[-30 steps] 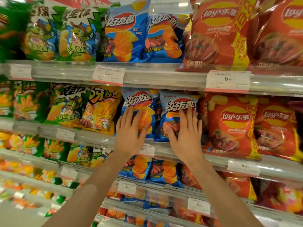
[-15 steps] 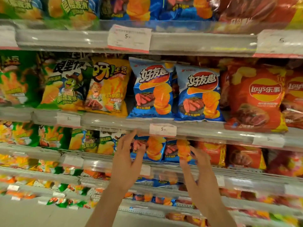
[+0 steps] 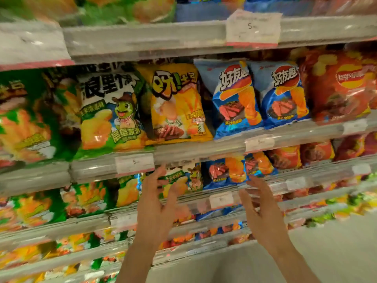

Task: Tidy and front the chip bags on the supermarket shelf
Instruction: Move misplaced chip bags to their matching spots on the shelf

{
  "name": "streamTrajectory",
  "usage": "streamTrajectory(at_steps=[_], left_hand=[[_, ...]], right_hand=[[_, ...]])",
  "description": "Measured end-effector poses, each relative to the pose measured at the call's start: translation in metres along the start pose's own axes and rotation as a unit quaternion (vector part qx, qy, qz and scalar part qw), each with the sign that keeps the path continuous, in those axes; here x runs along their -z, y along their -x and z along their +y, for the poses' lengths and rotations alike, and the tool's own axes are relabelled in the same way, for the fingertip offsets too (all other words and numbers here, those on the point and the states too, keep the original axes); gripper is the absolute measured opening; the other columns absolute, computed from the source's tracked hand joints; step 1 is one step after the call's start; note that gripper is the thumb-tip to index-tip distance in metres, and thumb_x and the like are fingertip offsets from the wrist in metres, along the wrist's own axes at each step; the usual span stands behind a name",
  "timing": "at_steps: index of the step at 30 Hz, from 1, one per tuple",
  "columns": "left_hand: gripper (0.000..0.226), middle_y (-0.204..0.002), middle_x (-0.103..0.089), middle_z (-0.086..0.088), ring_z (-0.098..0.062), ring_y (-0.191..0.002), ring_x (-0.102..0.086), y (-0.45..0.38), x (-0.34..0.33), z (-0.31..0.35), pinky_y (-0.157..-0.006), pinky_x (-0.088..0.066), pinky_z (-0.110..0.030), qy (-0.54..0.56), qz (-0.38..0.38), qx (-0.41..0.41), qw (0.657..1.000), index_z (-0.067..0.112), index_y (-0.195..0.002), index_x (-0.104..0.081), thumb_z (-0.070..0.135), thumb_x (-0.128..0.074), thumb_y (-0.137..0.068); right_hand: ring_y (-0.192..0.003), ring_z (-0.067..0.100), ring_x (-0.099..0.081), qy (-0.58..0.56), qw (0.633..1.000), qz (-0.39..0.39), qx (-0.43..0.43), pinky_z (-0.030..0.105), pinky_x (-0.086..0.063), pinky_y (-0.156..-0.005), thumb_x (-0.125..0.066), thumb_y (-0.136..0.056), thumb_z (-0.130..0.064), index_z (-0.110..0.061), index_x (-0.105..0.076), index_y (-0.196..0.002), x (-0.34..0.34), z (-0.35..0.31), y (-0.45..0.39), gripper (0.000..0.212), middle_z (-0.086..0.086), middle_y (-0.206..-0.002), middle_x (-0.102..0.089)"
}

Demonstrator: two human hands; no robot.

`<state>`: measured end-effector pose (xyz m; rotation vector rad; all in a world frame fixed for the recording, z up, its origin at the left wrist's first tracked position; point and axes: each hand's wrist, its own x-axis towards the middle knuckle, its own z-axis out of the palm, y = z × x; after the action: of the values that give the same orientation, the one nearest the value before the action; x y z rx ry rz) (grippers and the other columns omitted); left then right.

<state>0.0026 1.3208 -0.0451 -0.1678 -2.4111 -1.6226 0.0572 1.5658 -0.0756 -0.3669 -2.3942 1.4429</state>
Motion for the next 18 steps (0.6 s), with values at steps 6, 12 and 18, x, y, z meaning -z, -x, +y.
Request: streamTrajectory(at_steps=[6, 12, 18], left_hand=[[0.043, -0.126, -0.053, 0.029, 0.002, -0.110, -0.059, -0.003, 0.017, 0.005, -0.088, -0.052, -0.019, 0.004, 0.015, -0.026, 1.000, 0.058, -0.130, -0.041, 0.041, -0.058, -0.096], [0.046, -0.120, -0.057, 0.013, -0.010, -0.108, -0.062, -0.021, 0.029, 0.030, -0.091, -0.056, -0.041, -0.041, 0.062, -0.094, 0.993, 0.034, -0.140, -0.049, 0.028, -0.063, -0.098], [0.051, -0.142, -0.045, 0.000, -0.014, -0.128, -0.050, -0.069, 0.039, 0.087, -0.107, -0.044, -0.030, -0.128, 0.068, -0.165, 0.976, 0.025, -0.147, -0.045, 0.033, -0.060, -0.100]], right_hand=[[-0.117, 0.006, -0.060, -0.002, 0.999, 0.030, 0.032, 0.042, -0.055, -0.095, -0.046, -0.087, -0.075, -0.039, -0.042, -0.145, -0.013, -0.021, 0.000, 0.068, -0.014, -0.132, -0.059], [-0.130, 0.022, -0.050, 0.061, 0.986, 0.080, 0.132, 0.050, -0.051, -0.100, -0.051, -0.096, -0.053, -0.029, -0.028, -0.154, -0.010, -0.056, -0.018, 0.066, -0.001, -0.148, -0.044], [-0.133, 0.020, -0.047, 0.107, 0.962, 0.062, 0.242, 0.039, -0.044, -0.108, -0.057, -0.100, -0.039, -0.020, -0.034, -0.153, -0.012, -0.119, -0.078, 0.061, 0.004, -0.147, -0.043]])
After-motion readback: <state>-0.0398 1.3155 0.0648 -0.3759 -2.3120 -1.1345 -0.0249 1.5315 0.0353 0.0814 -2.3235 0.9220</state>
